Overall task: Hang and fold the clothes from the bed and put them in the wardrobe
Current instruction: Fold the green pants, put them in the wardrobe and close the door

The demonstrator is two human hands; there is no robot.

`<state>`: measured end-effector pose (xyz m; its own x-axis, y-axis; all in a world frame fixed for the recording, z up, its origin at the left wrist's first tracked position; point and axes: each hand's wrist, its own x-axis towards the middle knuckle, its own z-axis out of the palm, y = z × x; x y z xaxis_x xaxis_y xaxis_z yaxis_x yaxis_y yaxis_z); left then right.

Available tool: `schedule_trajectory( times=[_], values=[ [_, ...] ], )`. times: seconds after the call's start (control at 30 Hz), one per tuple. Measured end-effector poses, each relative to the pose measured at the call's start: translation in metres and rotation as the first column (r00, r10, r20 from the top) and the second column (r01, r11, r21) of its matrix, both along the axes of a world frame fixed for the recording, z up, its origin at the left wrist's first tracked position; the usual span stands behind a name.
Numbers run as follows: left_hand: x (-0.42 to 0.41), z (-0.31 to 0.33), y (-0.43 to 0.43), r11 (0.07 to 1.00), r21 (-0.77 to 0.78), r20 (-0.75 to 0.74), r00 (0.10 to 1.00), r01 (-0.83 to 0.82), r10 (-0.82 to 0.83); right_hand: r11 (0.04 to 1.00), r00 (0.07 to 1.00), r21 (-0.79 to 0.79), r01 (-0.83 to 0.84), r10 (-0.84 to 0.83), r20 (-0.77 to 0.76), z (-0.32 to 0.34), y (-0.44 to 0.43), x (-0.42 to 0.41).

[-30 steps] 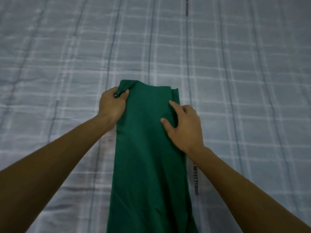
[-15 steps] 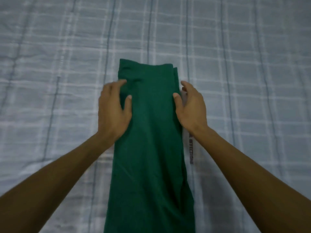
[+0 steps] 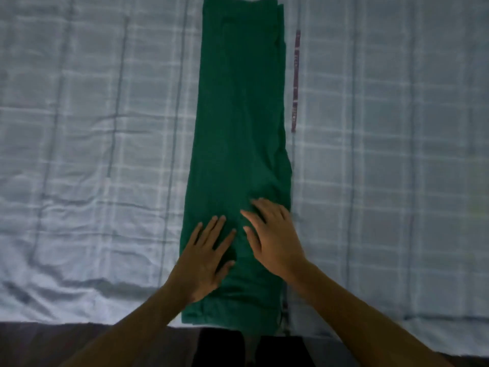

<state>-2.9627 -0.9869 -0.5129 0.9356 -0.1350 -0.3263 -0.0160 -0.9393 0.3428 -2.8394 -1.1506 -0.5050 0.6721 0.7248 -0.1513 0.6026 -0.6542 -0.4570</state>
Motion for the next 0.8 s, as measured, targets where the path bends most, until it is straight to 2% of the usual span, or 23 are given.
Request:
schedule_trajectory(
  times=[0.1,0.27,0.37,0.5,0.63,0.73,0.8],
  values=[
    [-0.038,0.0,-0.006,0.996,0.072,-0.029,0.998,0.057,-0.055,0.989,1.0,-0.147,0.02,-0.023,-0.017,-0.013,-0.037,-0.033],
    [-0.064,-0.007,-0.001,0.966,0.058,0.079,0.963,0.252,-0.256,0.978,0.994,-0.184,0.093,-0.08,0.079,-0.01,-0.038,-0.043],
    [-0.077,-0.012,0.004,0.93,0.149,0.078,0.933,0.337,-0.35,0.99,0.994,-0.136,0.024,-0.009,0.109,-0.002,-0.035,-0.071],
    [-0.081,-0.006,0.0,0.956,0.114,0.078,0.957,0.269,-0.279,0.97,0.993,-0.225,-0.091,0.105,0.048,0.004,-0.042,-0.14],
    [-0.074,0.011,-0.004,0.982,0.084,0.111,0.978,0.17,-0.179,0.939,0.997,-0.341,-0.049,0.066,0.04,0.008,-0.045,-0.17],
    [-0.072,0.027,-0.006,0.998,-0.058,0.003,0.999,0.032,-0.032,0.948,0.995,-0.315,0.049,-0.02,0.093,0.017,-0.037,-0.171],
    [-0.07,0.04,-0.001,0.988,-0.152,-0.117,0.993,-0.038,0.02,0.957,0.996,-0.281,0.072,-0.054,0.074,0.031,-0.03,-0.164]
  ],
)
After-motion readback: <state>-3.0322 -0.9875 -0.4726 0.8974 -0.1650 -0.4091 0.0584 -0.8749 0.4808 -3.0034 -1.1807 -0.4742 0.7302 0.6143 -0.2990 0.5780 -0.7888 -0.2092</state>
